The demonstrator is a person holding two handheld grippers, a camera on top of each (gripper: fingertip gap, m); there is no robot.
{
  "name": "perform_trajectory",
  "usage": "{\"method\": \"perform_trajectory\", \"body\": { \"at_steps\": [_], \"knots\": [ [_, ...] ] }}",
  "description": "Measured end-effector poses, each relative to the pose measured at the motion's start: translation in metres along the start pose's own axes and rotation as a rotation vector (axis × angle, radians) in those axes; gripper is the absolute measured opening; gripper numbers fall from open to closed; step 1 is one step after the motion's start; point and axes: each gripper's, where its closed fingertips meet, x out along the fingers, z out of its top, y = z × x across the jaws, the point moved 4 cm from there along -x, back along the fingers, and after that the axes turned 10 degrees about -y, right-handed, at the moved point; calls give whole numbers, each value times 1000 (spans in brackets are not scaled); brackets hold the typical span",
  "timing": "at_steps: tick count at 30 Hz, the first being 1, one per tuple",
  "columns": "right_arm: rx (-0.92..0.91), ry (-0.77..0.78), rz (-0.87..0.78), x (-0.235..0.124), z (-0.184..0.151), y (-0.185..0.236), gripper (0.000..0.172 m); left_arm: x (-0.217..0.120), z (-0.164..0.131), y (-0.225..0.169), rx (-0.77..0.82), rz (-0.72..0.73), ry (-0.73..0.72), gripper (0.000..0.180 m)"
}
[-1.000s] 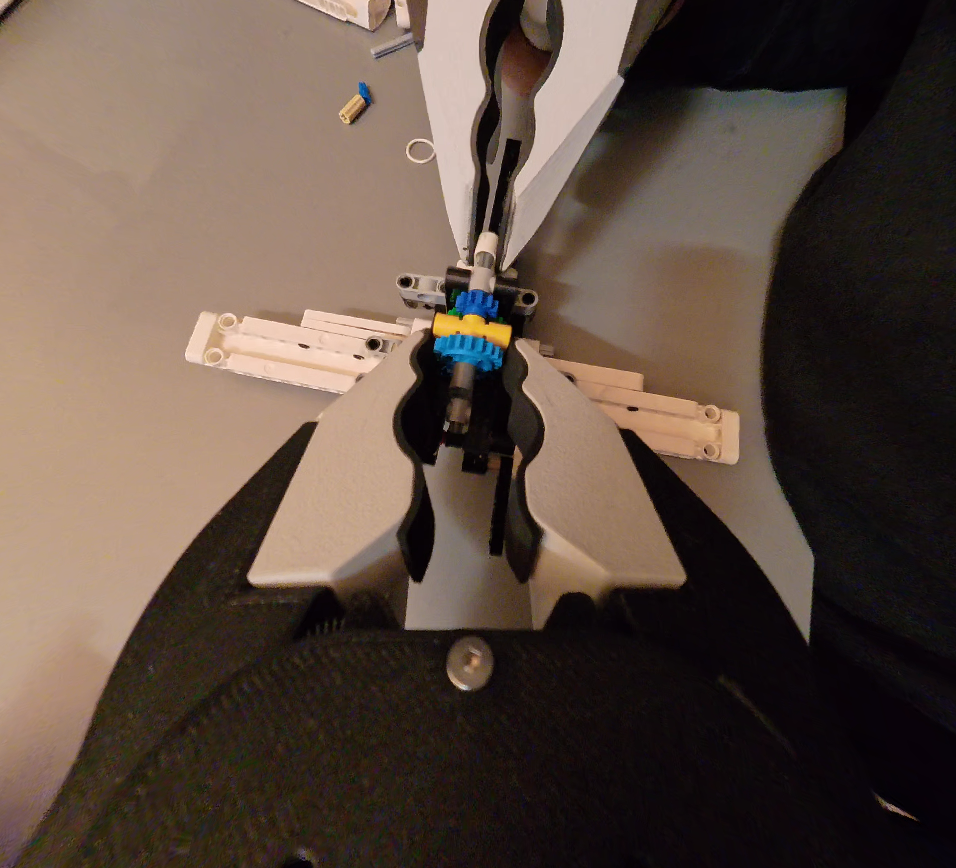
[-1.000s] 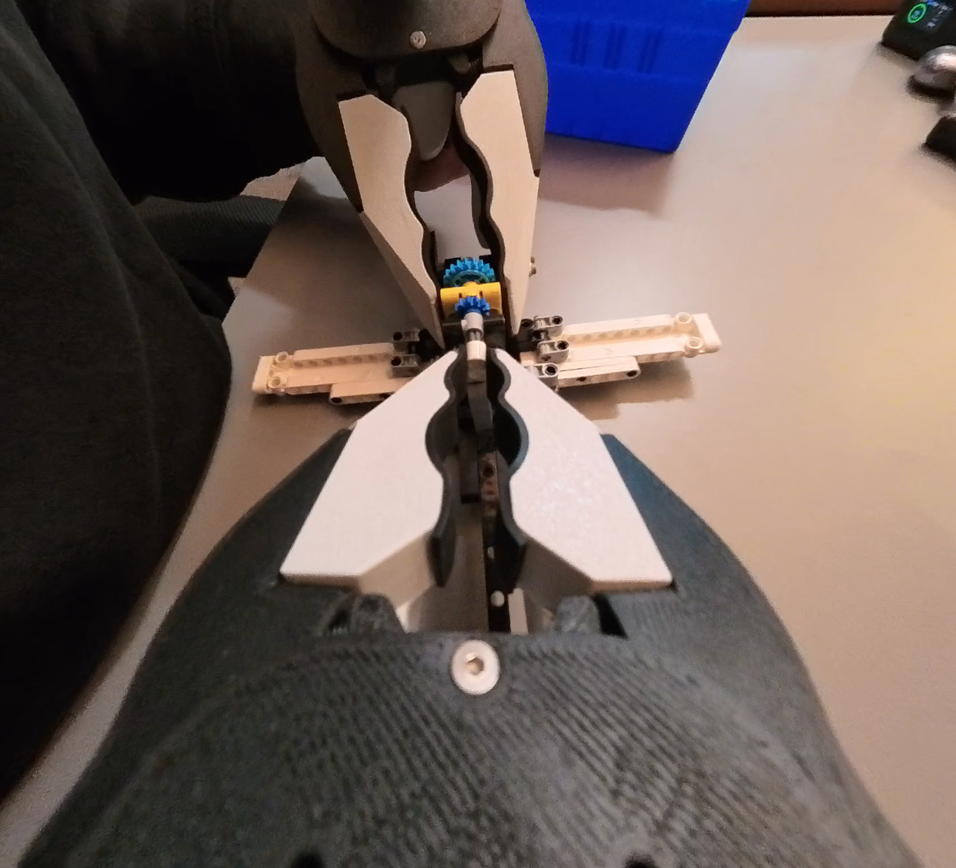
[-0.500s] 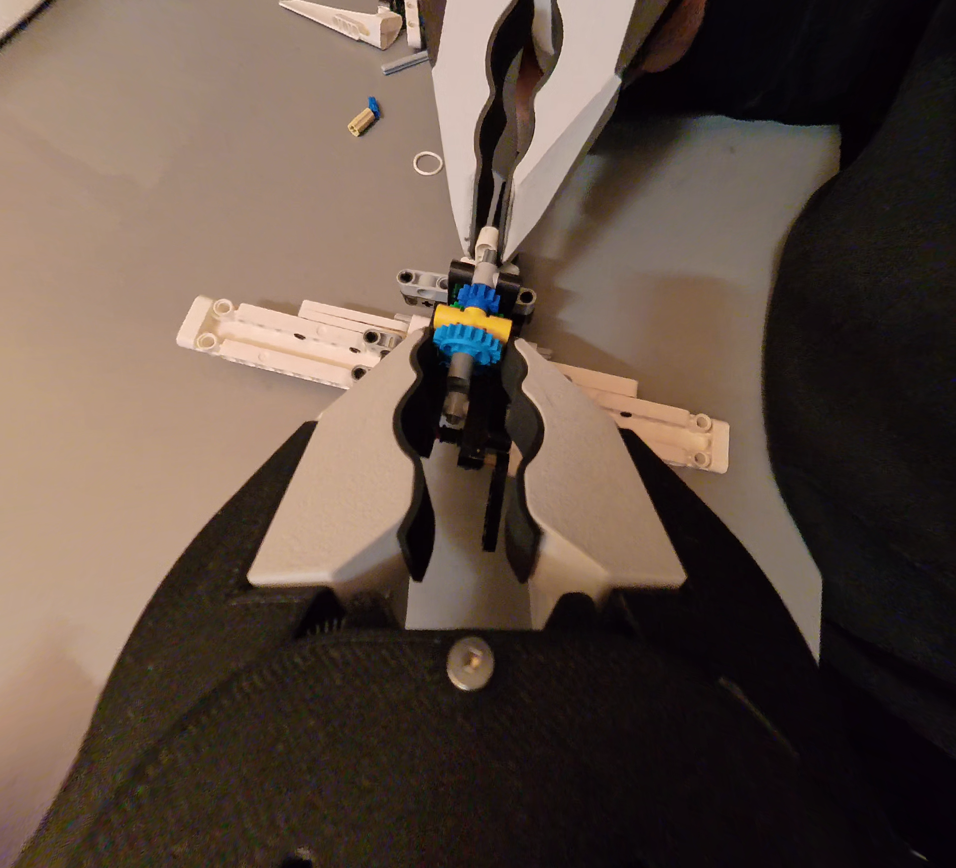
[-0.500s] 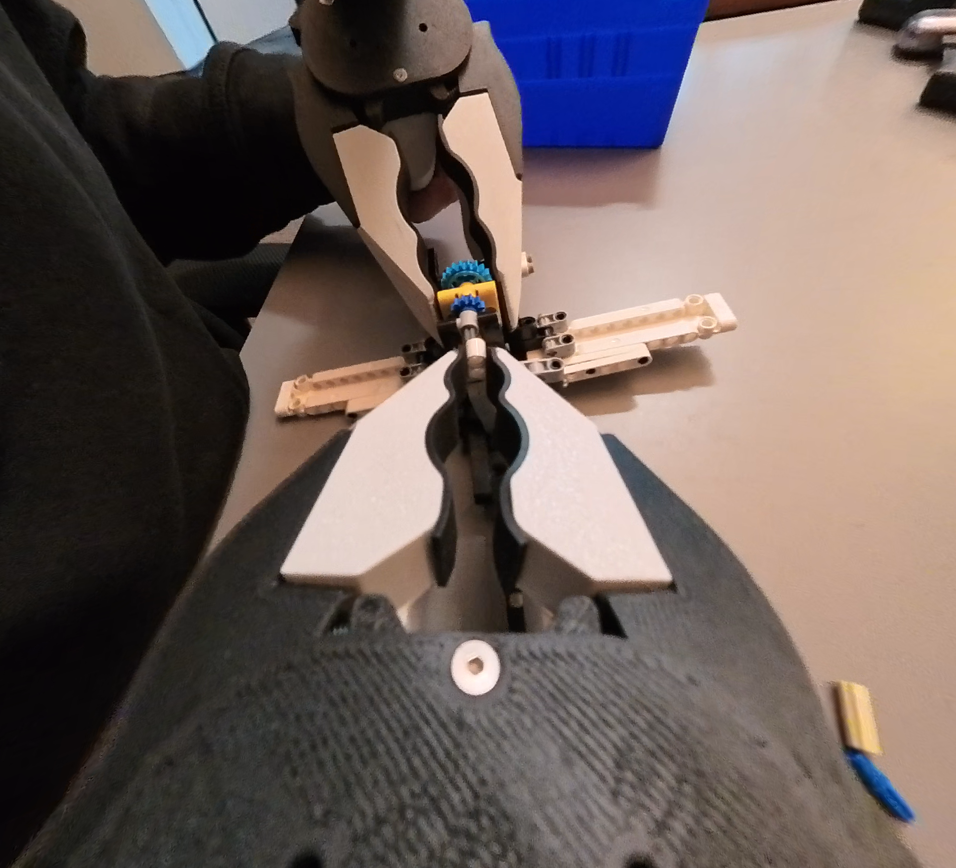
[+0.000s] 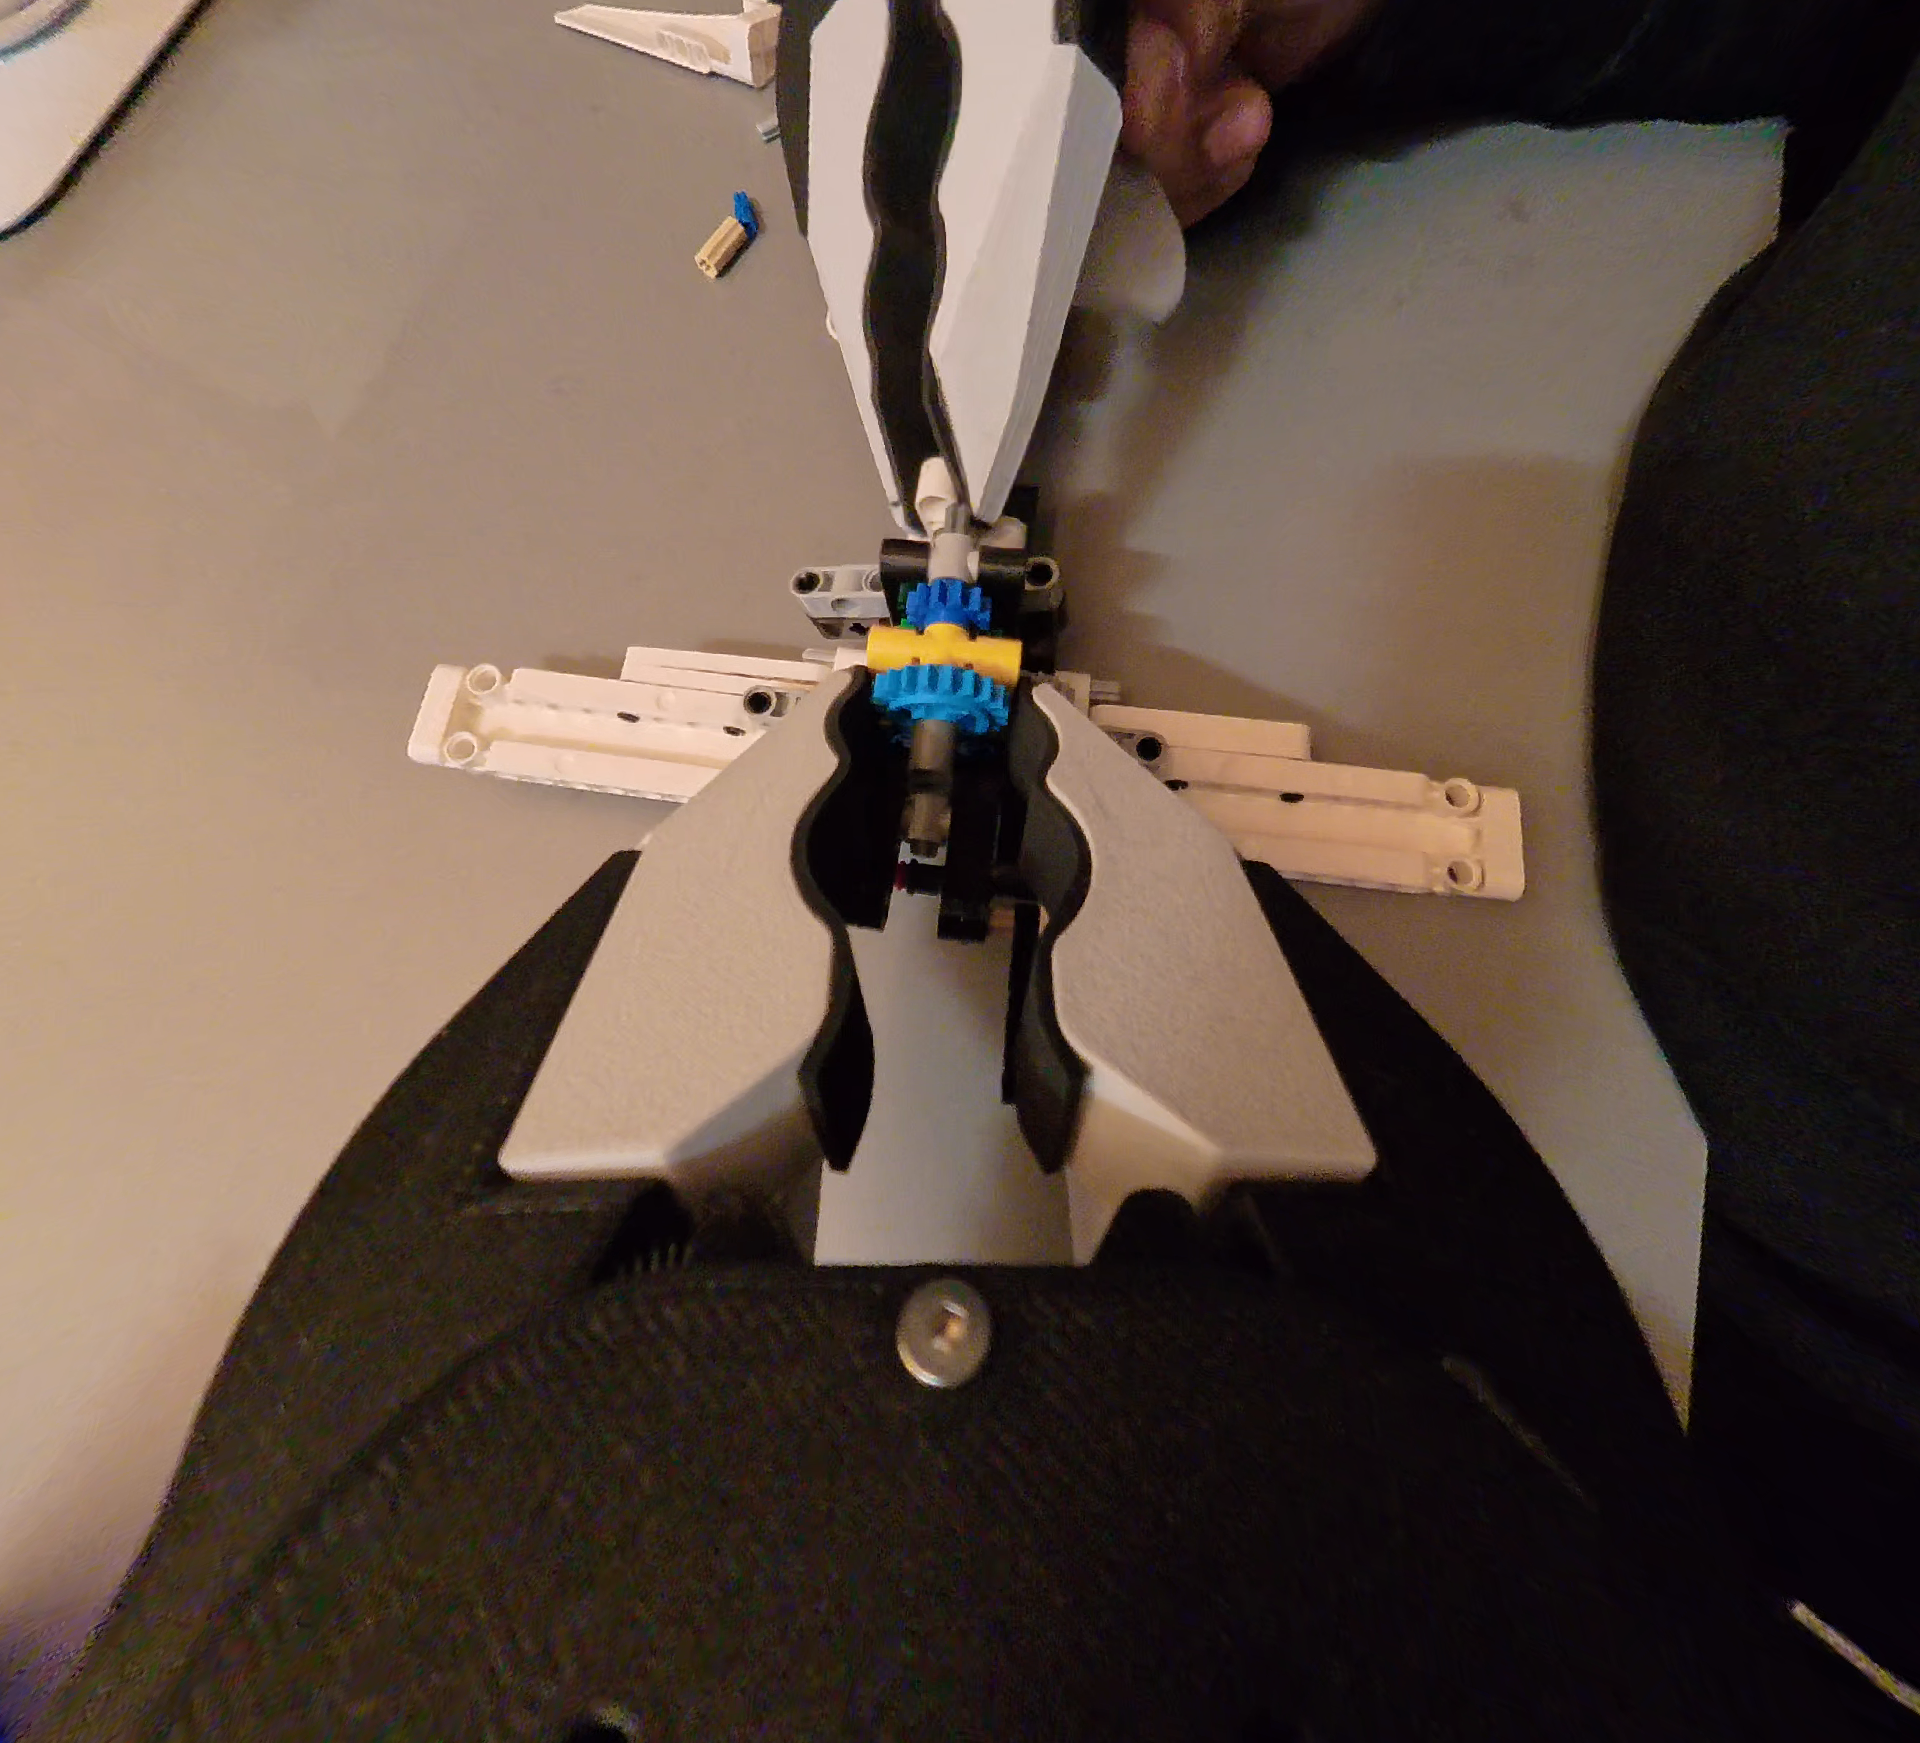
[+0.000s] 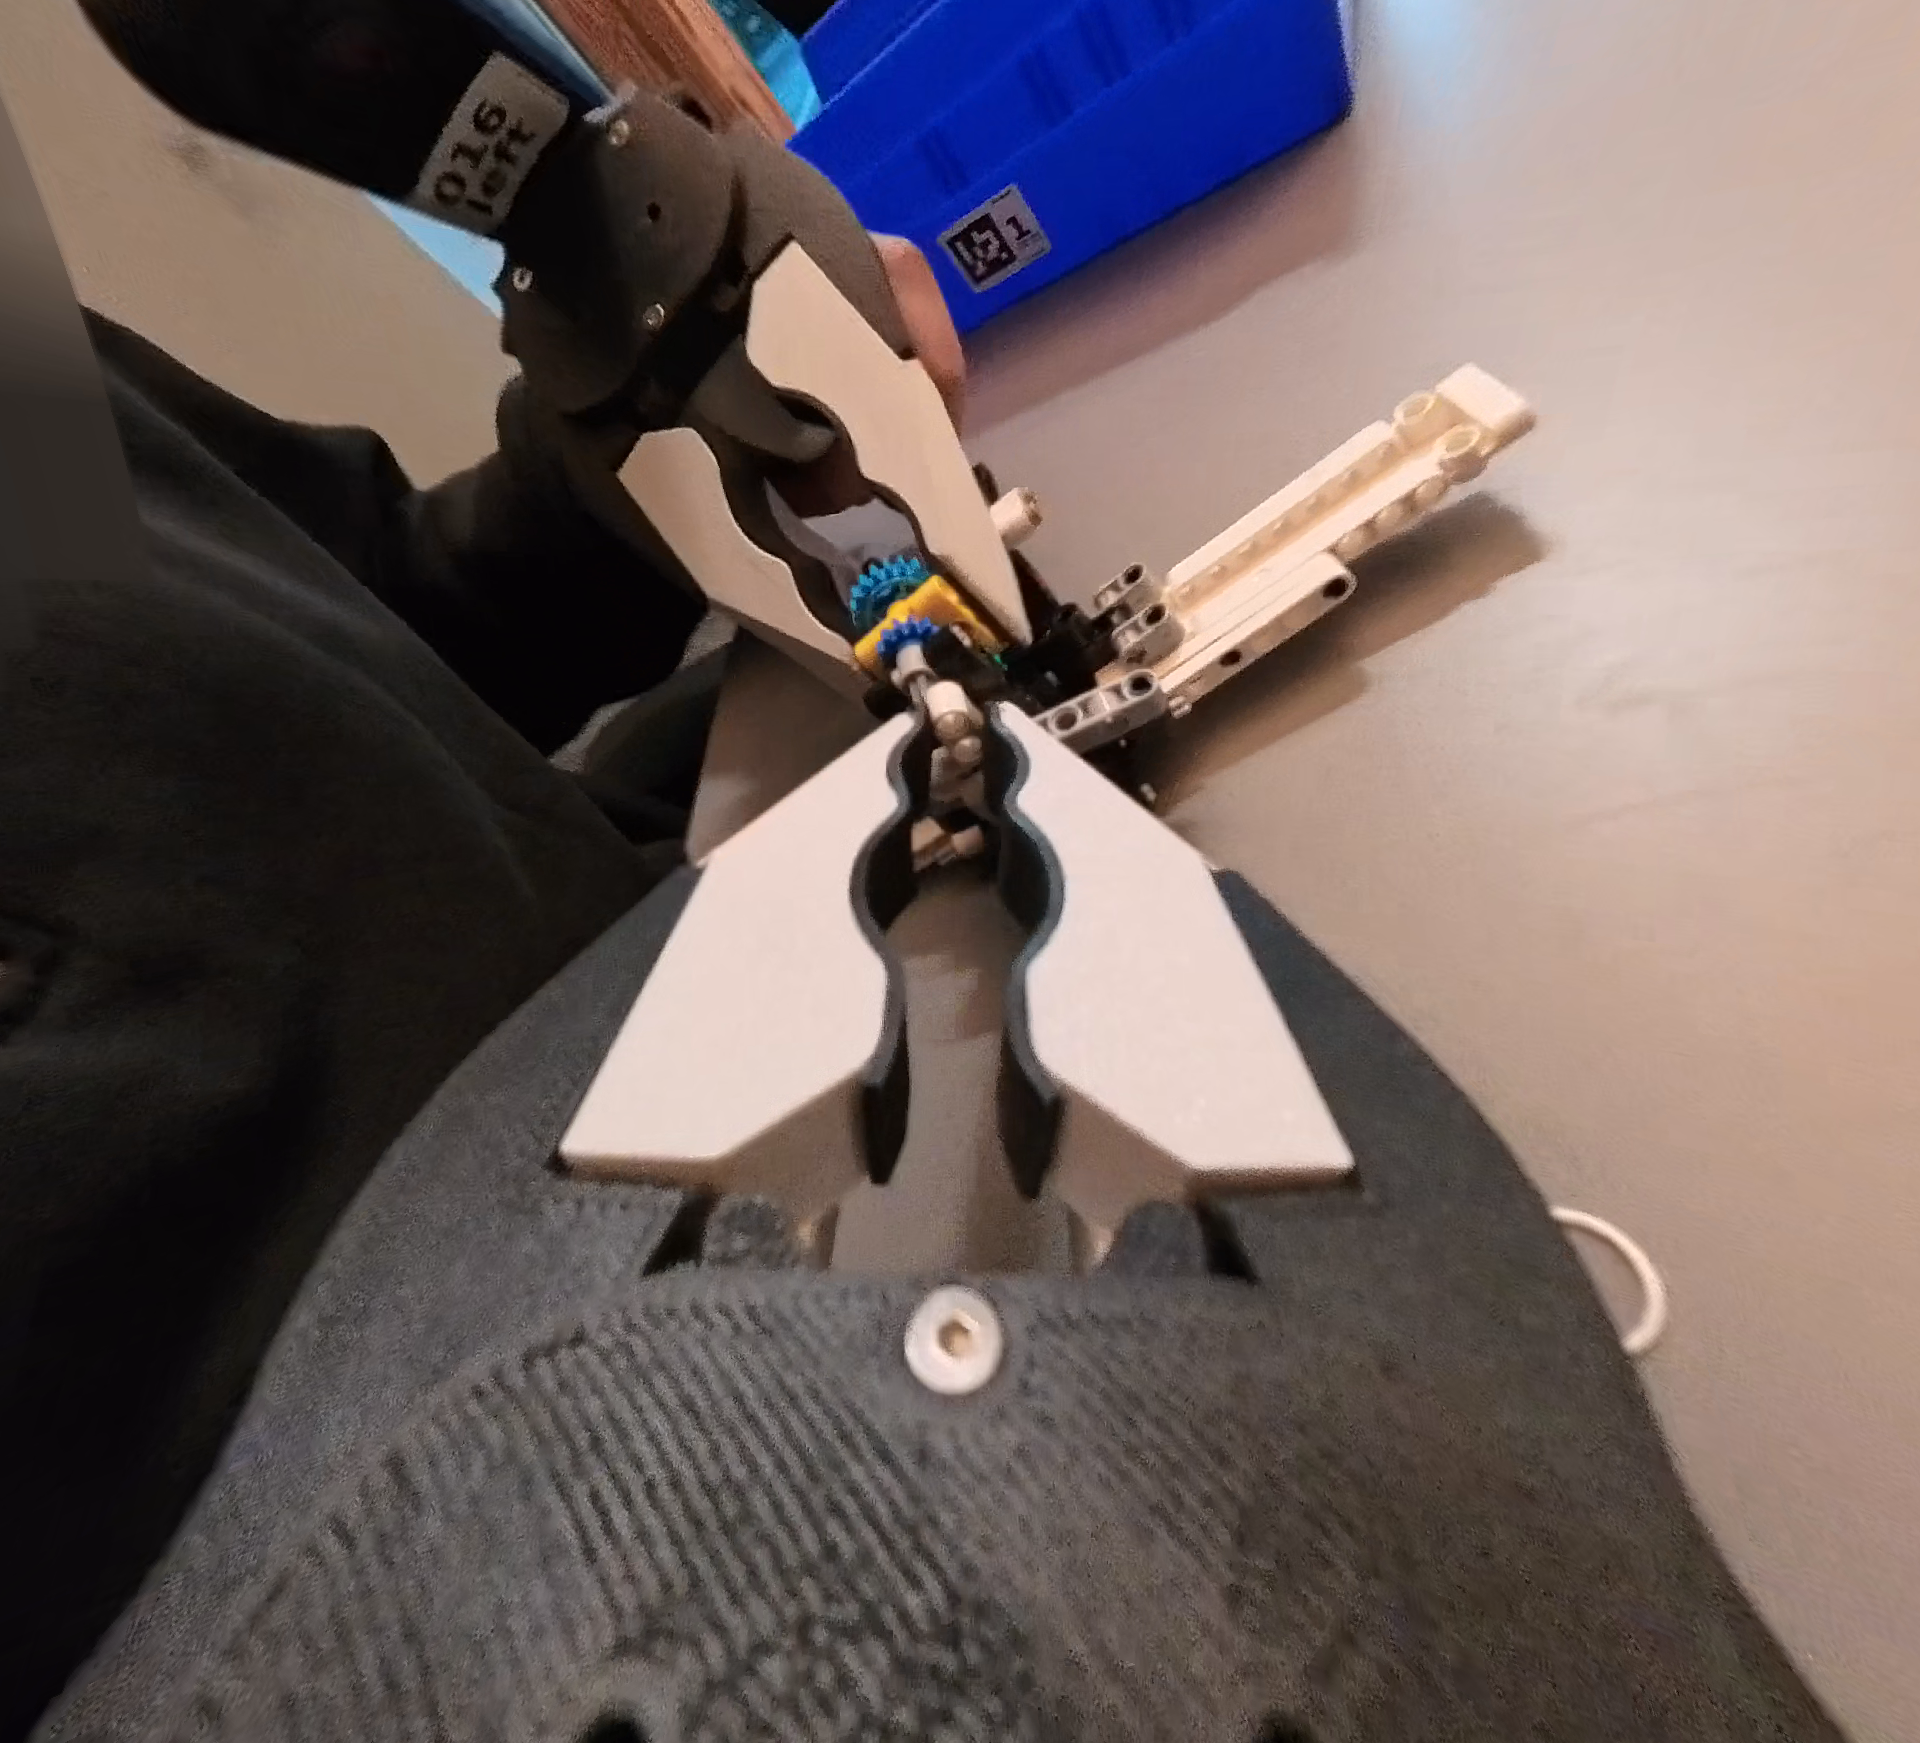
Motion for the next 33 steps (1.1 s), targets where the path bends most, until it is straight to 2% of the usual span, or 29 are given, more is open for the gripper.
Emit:
{"method": "perform_trajectory", "body": {
  "at_steps": [5,9,12,17,20,23,31,33],
  "knots": [
    [-7,11,4,-1,0,2,8,0,0,0,1,-8,9,26],
    [-55,-81,-65,-16,15,-4,7,-1,-5,0,-28,-5,3,26],
    [-77,-96,-44,-21,18,-1,13,-1,-5,1,-27,-4,6,26],
    [-204,10,-32,-2,8,10,19,-1,-4,0,-15,-4,8,26],
    [-242,49,-47,4,6,7,6,-1,-4,0,-6,-2,6,26],
    [-180,61,-5,4,6,6,5,-1,-5,-2,9,-1,0,26],
    [170,-17,25,10,8,-3,4,1,-7,-1,68,20,29,26],
    [204,-16,12,12,9,-5,4,0,-7,2,80,27,49,27]
  ]
}}
